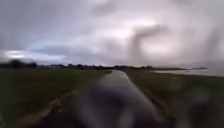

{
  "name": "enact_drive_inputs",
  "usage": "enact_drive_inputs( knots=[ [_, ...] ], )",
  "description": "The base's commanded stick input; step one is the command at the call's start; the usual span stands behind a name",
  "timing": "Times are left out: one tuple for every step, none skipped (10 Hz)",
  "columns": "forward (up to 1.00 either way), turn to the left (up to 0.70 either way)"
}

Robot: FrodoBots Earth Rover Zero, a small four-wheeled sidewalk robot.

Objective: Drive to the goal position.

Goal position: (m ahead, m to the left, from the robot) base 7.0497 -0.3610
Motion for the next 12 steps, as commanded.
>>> enact_drive_inputs(
  knots=[
    [0.7,0.0],
    [0.7,0.0],
    [0.7,0.0],
    [0.7,0.0],
    [0.7,0.0],
    [0.7,0.0],
    [0.7,0.0],
    [0.7,0.0],
    [0.7,0.0],
    [0.7,0.0],
    [0.7,0.0],
    [0.7,0.0]
  ],
)
